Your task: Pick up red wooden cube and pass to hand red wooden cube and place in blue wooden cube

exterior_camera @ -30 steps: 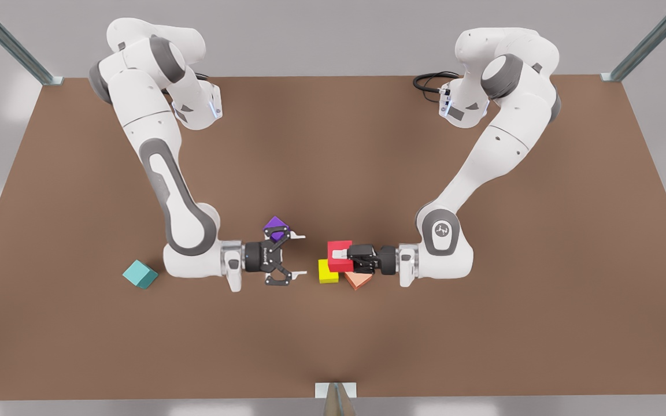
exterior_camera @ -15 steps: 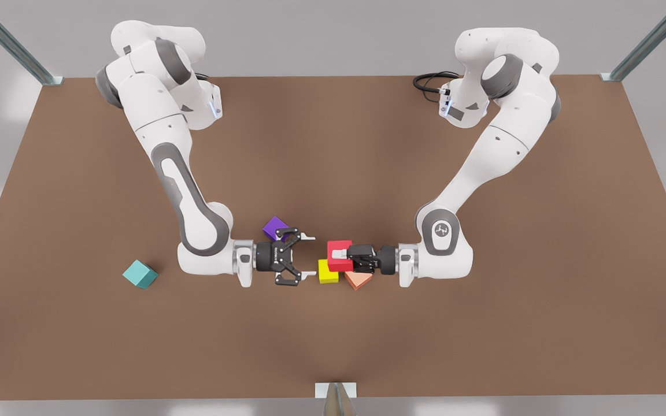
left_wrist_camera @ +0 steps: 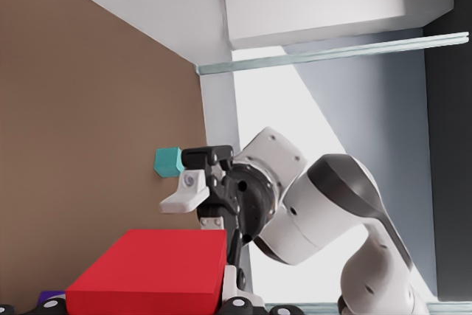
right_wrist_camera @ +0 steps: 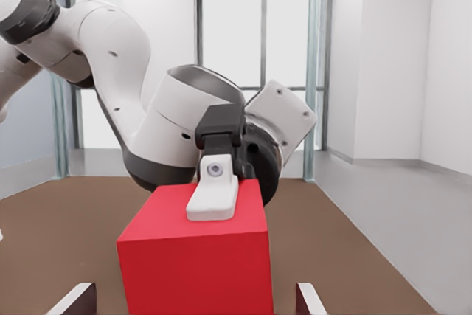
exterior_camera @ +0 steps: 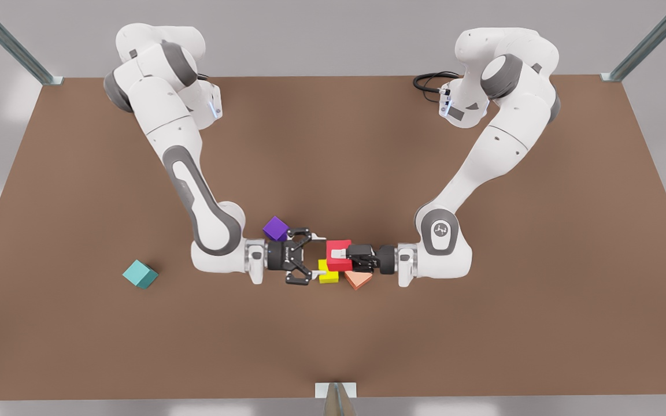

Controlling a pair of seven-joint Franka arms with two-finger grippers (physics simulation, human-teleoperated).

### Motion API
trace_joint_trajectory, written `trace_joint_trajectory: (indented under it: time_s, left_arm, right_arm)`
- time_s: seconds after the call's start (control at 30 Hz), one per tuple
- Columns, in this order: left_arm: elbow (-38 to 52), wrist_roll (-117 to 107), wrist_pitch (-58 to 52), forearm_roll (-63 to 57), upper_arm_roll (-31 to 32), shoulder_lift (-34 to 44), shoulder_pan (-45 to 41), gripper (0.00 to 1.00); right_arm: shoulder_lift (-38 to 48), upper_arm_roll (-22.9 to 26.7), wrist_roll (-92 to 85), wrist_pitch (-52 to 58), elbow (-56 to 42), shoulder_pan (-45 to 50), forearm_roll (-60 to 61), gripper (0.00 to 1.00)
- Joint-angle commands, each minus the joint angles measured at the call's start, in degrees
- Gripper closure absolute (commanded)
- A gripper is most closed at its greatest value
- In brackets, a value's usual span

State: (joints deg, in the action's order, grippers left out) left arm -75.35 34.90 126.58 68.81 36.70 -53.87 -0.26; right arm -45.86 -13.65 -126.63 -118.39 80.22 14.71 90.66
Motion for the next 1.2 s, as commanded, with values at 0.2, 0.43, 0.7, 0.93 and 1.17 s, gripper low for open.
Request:
trace_joint_trajectory:
  time_s: [0.2,0.43,0.7,0.93,1.17]
  left_arm:
    - [0.02,2.01,-0.45,1.32,0.04,0.08,-0.18,0.45]
    - [0.02,2.01,-0.28,1.32,0.04,0.08,-0.18,0.45]
    - [0.02,2.01,-0.19,1.32,0.04,0.17,-0.27,0.45]
    - [0.02,2.01,-0.10,1.41,0.04,0.08,-0.45,0.45]
    - [0.02,2.01,-0.10,1.41,0.04,0.08,-0.45,0.45]
  right_arm:
    - [-0.55,-0.59,-2.92,-2.10,-0.94,0.76,1.36,0.00]
    - [-1.34,-1.12,-2.39,-3.51,-2.00,1.46,1.89,0.00]
    - [-1.43,-1.12,-1.60,-4.65,-2.70,2.69,2.85,0.00]
    - [-1.43,-1.20,-1.08,-5.18,-3.14,3.31,3.29,0.00]
    - [-2.13,-1.12,-1.08,-5.44,-3.93,3.49,3.29,0.26]
